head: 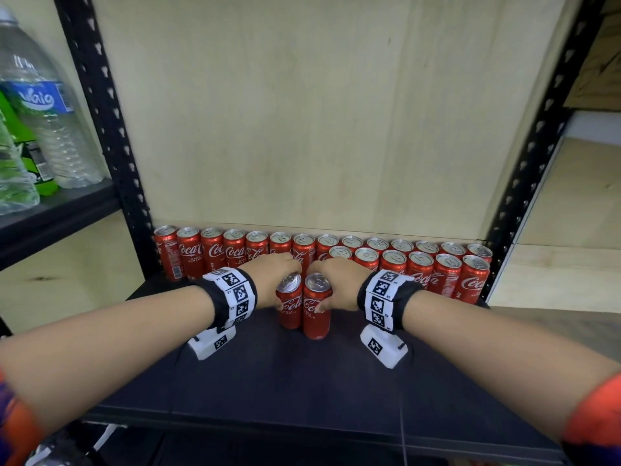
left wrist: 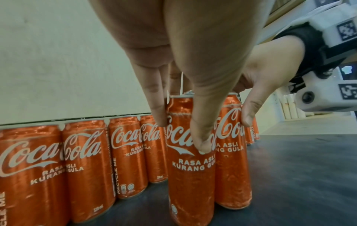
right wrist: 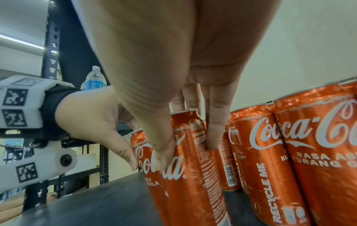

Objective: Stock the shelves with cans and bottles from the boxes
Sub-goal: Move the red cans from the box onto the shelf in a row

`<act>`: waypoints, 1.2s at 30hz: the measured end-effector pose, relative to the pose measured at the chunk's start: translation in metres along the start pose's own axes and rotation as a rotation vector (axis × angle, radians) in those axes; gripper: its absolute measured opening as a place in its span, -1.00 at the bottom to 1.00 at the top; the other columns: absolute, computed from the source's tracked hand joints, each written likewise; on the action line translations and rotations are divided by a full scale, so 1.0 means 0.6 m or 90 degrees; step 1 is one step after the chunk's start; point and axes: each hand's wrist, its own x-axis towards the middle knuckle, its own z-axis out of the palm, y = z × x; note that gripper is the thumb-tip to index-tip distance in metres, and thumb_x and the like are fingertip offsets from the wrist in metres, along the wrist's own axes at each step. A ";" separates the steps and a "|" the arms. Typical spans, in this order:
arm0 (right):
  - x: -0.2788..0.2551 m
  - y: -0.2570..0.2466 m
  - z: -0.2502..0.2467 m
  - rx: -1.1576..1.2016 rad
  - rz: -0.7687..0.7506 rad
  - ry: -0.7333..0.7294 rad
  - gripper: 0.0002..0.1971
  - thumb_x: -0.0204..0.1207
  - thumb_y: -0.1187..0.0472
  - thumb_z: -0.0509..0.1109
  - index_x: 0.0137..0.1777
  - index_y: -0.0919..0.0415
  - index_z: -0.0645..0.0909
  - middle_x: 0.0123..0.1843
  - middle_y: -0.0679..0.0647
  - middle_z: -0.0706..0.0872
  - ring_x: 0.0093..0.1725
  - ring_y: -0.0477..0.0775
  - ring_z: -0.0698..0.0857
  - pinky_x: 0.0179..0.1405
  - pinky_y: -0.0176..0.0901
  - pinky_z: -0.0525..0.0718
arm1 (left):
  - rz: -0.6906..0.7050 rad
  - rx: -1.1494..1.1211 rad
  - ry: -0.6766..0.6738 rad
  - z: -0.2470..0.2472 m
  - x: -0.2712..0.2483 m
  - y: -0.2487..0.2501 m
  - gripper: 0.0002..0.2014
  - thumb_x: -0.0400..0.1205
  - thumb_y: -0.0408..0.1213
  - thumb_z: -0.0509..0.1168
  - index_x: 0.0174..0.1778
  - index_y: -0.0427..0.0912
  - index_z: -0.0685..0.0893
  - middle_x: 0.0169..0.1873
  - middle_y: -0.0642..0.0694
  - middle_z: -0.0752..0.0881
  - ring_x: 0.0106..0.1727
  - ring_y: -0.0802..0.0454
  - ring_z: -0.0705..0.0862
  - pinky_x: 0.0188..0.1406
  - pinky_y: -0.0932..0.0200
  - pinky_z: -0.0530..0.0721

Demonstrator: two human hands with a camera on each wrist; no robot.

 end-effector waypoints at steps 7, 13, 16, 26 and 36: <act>0.027 0.003 0.003 -0.028 0.030 0.034 -0.33 0.37 0.01 0.69 0.45 0.11 0.52 0.29 0.10 0.69 0.26 0.15 0.67 0.23 0.04 0.67 | -0.034 0.001 0.009 -0.001 0.039 -0.014 -0.28 0.36 -0.16 0.68 0.42 -0.05 0.54 0.30 -0.01 0.60 0.29 -0.04 0.62 0.21 0.12 0.59; 0.043 0.012 0.015 -0.094 0.011 0.072 -0.39 0.42 0.04 0.65 0.39 0.16 0.50 0.27 0.12 0.66 0.24 0.19 0.66 0.15 0.01 0.63 | -0.055 -0.006 0.035 0.008 0.069 -0.028 -0.38 0.38 -0.23 0.65 0.33 -0.05 0.57 0.23 -0.02 0.66 0.20 -0.06 0.67 0.09 0.15 0.58; 0.049 0.017 0.023 -0.143 0.020 0.098 -0.40 0.45 -0.04 0.60 0.41 0.11 0.47 0.29 0.07 0.65 0.28 0.18 0.63 0.15 0.08 0.66 | -0.067 -0.008 0.034 0.011 0.079 -0.034 -0.34 0.39 -0.25 0.64 0.39 -0.03 0.54 0.27 -0.03 0.66 0.22 -0.08 0.69 0.17 0.04 0.66; 0.069 0.023 0.041 -0.241 0.062 0.164 -0.24 0.55 -0.09 0.47 0.68 0.11 0.28 0.60 0.03 0.48 0.58 0.24 0.30 0.53 0.34 0.21 | -0.029 0.174 0.077 0.021 0.100 -0.059 -0.18 0.55 0.01 0.52 0.69 -0.03 0.32 0.55 -0.02 0.37 0.55 -0.08 0.37 0.54 -0.03 0.39; 0.088 0.039 0.062 -0.203 0.086 0.133 -0.23 0.74 0.04 0.21 0.80 0.18 -0.12 0.83 0.08 -0.06 0.80 0.10 -0.07 0.67 0.45 -0.30 | -0.040 0.235 0.088 0.042 0.114 -0.062 -0.07 0.56 0.05 0.49 0.75 -0.09 0.13 0.62 -0.06 0.28 0.63 -0.09 0.30 0.61 -0.06 0.28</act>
